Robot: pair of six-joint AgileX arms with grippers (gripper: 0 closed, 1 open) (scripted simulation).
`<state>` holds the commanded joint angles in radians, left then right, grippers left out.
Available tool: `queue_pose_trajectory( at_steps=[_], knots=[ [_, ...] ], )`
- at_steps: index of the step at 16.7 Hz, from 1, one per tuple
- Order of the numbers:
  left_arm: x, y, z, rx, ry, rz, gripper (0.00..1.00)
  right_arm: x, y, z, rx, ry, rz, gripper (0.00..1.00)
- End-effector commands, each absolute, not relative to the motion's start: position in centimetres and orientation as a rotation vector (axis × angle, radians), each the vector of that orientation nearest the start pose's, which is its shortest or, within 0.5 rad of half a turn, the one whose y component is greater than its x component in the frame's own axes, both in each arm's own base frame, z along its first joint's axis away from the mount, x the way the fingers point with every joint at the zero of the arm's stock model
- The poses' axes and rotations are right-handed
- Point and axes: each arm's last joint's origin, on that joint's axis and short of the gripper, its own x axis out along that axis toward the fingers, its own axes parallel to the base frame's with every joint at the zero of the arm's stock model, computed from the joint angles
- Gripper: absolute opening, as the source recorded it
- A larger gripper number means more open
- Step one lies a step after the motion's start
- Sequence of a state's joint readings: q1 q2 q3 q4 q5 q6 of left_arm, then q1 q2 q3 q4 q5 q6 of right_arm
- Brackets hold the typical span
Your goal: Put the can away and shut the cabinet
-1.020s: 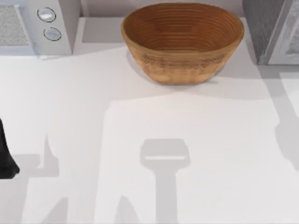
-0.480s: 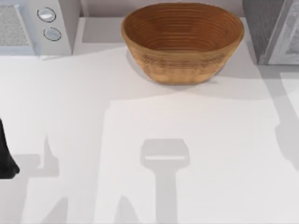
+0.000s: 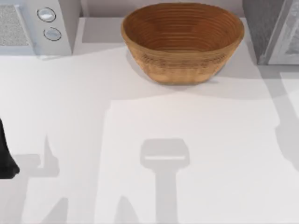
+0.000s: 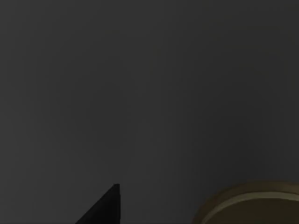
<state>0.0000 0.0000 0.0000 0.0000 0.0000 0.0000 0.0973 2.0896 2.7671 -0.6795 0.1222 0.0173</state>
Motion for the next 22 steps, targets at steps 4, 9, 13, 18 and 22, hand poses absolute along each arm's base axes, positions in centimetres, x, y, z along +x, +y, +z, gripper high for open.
queue_pose_trajectory(
  at_steps=[4,9,13,18,22],
  knots=[
    [10.6,-0.1,16.0,0.000,0.000,0.000,1.00,40.6,4.5,53.0,0.003,0.001,-0.001,1.00],
    [10.6,-0.1,16.0,0.000,0.000,0.000,1.00,39.4,4.4,53.9,-0.001,-0.024,0.009,1.00],
    [10.6,-0.1,16.0,0.000,0.000,0.000,1.00,34.5,3.7,56.4,-0.016,-0.104,0.030,1.00],
    [10.6,-0.1,16.0,0.000,0.000,0.000,1.00,24.6,2.3,56.3,-0.042,-0.187,0.052,1.00],
    [10.6,-0.1,16.0,0.000,0.000,0.000,1.00,18.0,1.3,48.8,-0.055,-0.148,0.057,1.00]
  ],
)
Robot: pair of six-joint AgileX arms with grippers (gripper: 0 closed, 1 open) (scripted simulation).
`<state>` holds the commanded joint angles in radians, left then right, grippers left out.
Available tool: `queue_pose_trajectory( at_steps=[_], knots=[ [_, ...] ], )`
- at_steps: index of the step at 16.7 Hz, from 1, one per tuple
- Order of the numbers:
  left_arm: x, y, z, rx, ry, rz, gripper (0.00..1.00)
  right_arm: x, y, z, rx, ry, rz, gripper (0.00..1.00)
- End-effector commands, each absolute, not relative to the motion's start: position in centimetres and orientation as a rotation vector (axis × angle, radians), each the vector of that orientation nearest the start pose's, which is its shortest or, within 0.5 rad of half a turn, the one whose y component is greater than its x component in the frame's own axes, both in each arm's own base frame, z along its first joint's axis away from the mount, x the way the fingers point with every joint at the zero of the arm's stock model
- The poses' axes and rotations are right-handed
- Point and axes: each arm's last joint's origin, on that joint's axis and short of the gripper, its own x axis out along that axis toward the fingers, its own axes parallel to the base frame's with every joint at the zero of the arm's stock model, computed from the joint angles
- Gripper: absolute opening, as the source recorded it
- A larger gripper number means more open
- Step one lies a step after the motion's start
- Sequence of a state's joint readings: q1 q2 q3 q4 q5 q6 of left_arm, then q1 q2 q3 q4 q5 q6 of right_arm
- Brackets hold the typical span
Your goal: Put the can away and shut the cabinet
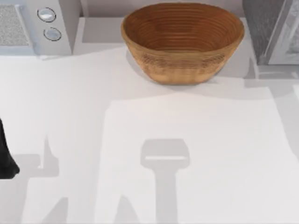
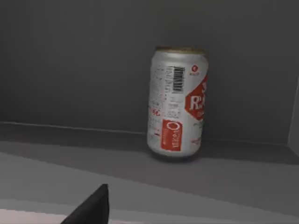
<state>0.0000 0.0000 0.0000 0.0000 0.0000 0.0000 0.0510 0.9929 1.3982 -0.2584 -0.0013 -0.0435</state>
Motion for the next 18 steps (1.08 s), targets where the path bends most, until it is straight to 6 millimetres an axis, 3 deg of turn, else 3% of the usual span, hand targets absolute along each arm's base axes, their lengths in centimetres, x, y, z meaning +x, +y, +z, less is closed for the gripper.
queue_pose_trajectory(
  at_steps=[5,8,10,14,18],
  knots=[
    [10.6,-0.1,16.0,0.000,0.000,0.000,1.00,12.7,0.5,34.0,-0.046,-0.056,0.046,1.00],
    [10.6,-0.1,16.0,0.000,0.000,0.000,1.00,11.1,0.2,26.2,-0.032,-0.028,0.032,1.00],
    [10.6,-0.1,16.0,0.000,0.000,0.000,1.00,10.6,0.1,22.1,-0.022,-0.018,0.022,1.00],
    [10.6,-0.1,16.0,0.000,0.000,0.000,1.00,10.5,-0.1,16.9,-0.004,-0.004,0.004,1.00],
    [10.6,-0.1,16.0,0.000,0.000,0.000,1.00,10.6,-0.1,16.0,0.000,0.000,0.000,1.00]
  ],
)
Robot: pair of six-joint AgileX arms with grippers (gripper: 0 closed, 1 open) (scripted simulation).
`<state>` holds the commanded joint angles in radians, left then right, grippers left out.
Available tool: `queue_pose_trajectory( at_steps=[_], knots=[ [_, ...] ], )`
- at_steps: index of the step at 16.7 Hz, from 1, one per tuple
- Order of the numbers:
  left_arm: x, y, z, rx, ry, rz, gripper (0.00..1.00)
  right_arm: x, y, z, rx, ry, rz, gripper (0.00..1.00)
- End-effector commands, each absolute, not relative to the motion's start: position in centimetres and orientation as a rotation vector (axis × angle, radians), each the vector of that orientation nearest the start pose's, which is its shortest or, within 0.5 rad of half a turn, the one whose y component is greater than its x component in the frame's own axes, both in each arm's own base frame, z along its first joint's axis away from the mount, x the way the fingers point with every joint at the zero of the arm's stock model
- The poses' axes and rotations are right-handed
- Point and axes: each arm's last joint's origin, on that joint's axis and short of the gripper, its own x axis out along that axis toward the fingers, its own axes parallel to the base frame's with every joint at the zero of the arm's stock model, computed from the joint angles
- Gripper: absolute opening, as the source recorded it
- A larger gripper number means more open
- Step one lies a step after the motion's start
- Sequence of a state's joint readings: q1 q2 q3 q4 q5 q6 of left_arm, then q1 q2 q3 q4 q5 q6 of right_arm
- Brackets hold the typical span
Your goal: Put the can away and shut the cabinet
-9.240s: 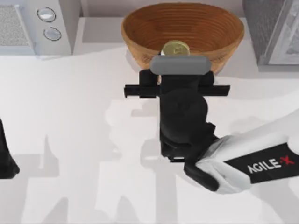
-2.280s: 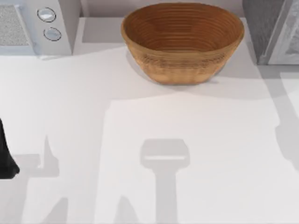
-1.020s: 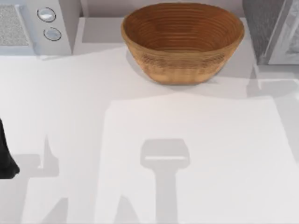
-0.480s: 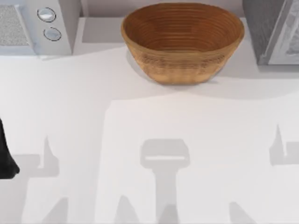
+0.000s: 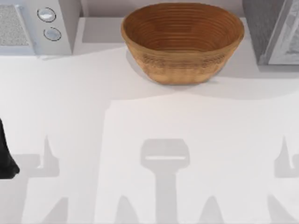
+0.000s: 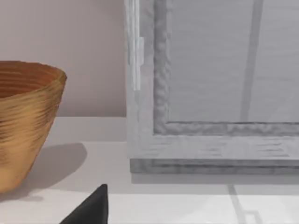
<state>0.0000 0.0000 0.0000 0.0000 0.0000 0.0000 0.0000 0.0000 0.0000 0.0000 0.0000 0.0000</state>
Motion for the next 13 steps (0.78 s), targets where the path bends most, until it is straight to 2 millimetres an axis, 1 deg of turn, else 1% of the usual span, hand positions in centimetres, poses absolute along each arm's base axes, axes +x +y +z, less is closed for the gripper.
queue_pose_trajectory(
  at_steps=[4,7,10,13],
  knots=[
    [10.6,-0.1,16.0,0.000,0.000,0.000,1.00,10.6,-0.1,16.0,-0.001,0.005,0.004,1.00],
    [10.6,-0.1,16.0,0.000,0.000,0.000,1.00,10.9,-0.5,16.8,-0.001,-0.014,0.003,1.00],
    [10.6,-0.1,16.0,0.000,0.000,0.000,1.00,11.8,-1.6,18.3,-0.007,-0.040,0.002,1.00],
    [10.6,-0.1,16.0,0.000,0.000,0.000,1.00,13.4,-3.7,19.7,-0.014,-0.040,0.002,1.00]
  ],
)
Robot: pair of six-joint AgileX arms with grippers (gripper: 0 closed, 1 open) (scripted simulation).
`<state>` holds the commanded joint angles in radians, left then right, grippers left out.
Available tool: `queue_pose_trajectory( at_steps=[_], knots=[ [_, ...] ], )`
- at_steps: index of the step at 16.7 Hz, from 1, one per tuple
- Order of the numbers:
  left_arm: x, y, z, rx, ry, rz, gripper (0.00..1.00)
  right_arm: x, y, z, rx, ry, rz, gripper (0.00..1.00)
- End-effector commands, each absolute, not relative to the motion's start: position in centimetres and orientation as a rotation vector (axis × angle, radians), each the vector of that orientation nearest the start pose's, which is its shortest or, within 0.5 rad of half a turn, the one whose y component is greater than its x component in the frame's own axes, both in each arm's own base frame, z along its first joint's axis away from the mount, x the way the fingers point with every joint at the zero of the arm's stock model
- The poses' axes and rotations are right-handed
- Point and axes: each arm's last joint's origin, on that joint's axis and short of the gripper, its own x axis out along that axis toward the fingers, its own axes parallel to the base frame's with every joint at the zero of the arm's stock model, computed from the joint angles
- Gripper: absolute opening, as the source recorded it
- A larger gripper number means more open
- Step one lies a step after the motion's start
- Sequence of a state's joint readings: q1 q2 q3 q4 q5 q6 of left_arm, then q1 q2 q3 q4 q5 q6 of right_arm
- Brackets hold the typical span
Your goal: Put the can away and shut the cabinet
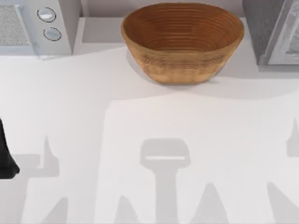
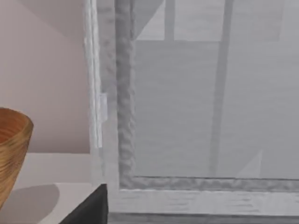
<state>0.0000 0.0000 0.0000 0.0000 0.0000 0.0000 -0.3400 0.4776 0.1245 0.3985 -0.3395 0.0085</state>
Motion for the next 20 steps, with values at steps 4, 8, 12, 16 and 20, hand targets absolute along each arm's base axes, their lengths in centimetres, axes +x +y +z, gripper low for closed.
queue_pose_trajectory(
  at_steps=[4,8,12,16,20],
  knots=[
    [10.6,-0.1,16.0,0.000,0.000,0.000,1.00,15.9,-8.5,20.2,-0.012,-0.018,0.002,1.00],
    [10.6,-0.1,16.0,0.000,0.000,0.000,1.00,16.8,-14.2,18.8,-0.003,0.000,0.003,1.00],
    [10.6,-0.1,16.0,0.000,0.000,0.000,1.00,16.0,-18.6,16.8,0.000,0.005,0.003,1.00],
    [10.6,-0.1,16.0,0.000,0.000,0.000,1.00,15.4,-20.1,16.0,-0.001,0.005,0.004,1.00],
    [10.6,-0.1,16.0,0.000,0.000,0.000,1.00,15.4,-20.0,15.9,0.003,0.007,0.005,1.00]
  ],
)
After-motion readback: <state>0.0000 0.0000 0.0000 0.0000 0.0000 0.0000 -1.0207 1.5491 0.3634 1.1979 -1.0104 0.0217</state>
